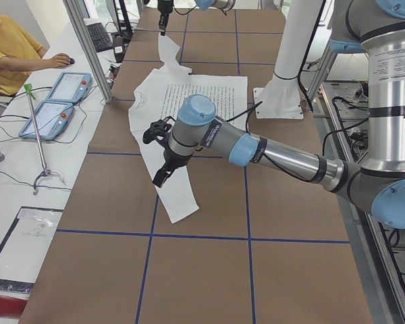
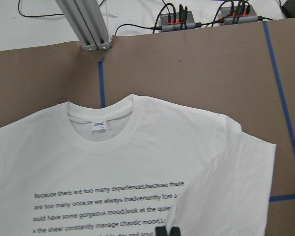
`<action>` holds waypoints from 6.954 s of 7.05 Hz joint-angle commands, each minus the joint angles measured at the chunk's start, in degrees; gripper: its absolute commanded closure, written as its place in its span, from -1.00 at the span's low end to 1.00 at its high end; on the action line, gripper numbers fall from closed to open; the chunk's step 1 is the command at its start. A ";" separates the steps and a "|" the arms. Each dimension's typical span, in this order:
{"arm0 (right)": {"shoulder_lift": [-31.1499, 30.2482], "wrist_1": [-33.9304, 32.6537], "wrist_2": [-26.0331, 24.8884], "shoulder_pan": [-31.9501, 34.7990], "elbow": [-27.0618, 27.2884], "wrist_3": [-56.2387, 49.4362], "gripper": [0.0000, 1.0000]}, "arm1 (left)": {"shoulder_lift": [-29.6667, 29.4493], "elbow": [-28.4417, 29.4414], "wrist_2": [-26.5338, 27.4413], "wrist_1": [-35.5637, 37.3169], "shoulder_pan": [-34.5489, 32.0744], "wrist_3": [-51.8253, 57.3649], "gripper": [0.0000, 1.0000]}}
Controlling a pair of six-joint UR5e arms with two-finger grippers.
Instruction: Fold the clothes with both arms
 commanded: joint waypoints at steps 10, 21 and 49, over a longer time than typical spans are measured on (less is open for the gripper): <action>21.92 28.96 -19.04 -17.06 -38.91 25.05 -0.97 | -0.09 3.72 0.00 -4.13 0.00 -0.10 -1.00; -5.76 19.03 5.19 4.35 -12.20 -7.83 -1.00 | 0.59 9.78 1.74 -22.85 12.72 -10.74 -1.00; -48.47 19.91 15.32 14.22 17.66 -27.41 -1.00 | -20.87 22.09 3.69 -37.46 21.80 -26.94 1.00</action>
